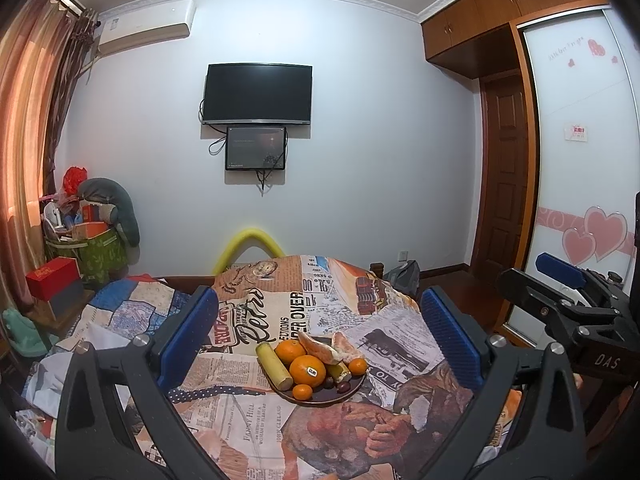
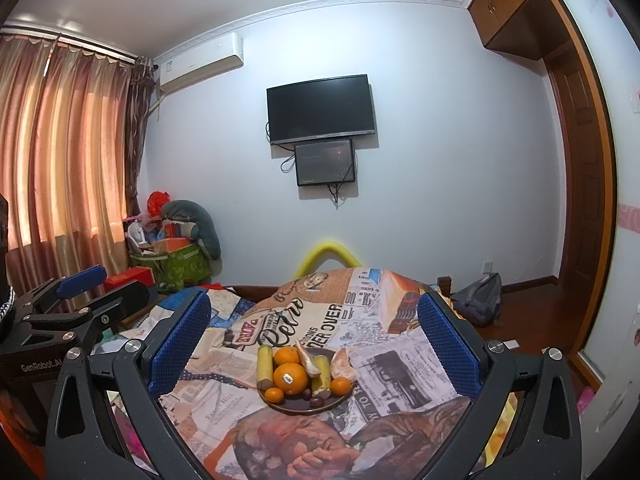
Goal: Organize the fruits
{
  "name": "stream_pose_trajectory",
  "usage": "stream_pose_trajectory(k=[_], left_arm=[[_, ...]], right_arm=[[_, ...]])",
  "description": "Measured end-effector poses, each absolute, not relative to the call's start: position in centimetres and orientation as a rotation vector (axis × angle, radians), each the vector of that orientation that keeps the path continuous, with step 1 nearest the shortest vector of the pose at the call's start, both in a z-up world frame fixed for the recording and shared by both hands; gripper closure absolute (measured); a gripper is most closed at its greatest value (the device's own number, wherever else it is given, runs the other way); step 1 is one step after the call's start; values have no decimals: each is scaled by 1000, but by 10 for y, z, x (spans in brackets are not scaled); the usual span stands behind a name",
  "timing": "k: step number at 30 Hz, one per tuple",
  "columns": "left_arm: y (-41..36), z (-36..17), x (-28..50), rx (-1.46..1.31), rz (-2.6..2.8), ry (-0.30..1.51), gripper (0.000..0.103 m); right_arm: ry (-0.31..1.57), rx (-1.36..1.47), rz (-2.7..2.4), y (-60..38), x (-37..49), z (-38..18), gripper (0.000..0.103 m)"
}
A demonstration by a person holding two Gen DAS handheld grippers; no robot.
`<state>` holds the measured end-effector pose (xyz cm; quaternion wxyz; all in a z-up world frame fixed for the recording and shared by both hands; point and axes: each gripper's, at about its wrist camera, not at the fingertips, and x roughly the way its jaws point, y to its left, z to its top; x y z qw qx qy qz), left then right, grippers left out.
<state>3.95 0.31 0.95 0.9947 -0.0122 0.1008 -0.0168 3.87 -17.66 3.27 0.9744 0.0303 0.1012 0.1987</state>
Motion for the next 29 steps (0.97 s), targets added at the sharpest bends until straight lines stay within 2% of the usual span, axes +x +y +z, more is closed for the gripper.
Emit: stream_pose_trajectory(k=[29], left_arm=[[7, 4, 46, -47, -53, 225, 0]], right_arm=[[218, 42, 400, -173, 43, 28, 0]])
